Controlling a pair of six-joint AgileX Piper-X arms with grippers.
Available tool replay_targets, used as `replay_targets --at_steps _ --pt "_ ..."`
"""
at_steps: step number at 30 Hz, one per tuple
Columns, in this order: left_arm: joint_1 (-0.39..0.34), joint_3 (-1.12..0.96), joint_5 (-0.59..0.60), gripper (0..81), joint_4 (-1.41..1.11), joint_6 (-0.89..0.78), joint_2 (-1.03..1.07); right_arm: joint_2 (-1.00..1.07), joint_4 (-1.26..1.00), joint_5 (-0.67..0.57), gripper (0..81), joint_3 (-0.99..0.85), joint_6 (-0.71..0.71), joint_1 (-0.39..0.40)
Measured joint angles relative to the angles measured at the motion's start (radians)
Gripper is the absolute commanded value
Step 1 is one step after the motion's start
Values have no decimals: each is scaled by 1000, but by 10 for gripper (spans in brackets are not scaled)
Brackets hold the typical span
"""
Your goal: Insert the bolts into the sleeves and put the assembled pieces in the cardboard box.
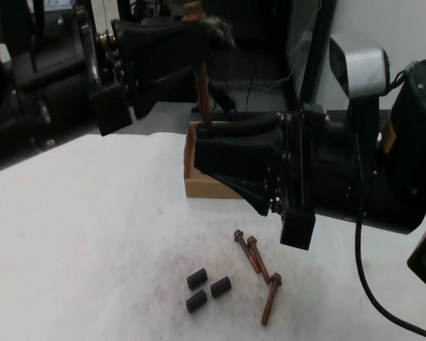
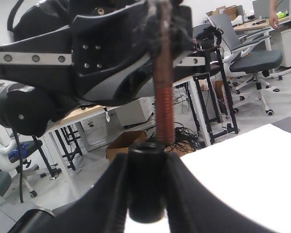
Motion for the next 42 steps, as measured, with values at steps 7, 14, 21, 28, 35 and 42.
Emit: replay_targets --at_steps 7,14,21,28,35,42 --pt "0 0 44 0 0 0 0 0 0 0 6 0 0 0" --pt "1 0 48 0 -1 0 0 2 2 2 6 0 0 -14" --pt "1 0 48 0 -1 0 0 2 2 -2 6 0 0 -14" --pt "1 0 59 185 63 4 0 2 -11 -7 6 0 0 -14" --pt "1 0 125 556 80 25 0 2 -14 -1 6 0 0 -19" --pt "1 0 132 555 80 -6 -2 2 -14 -1 6 0 0 -19"
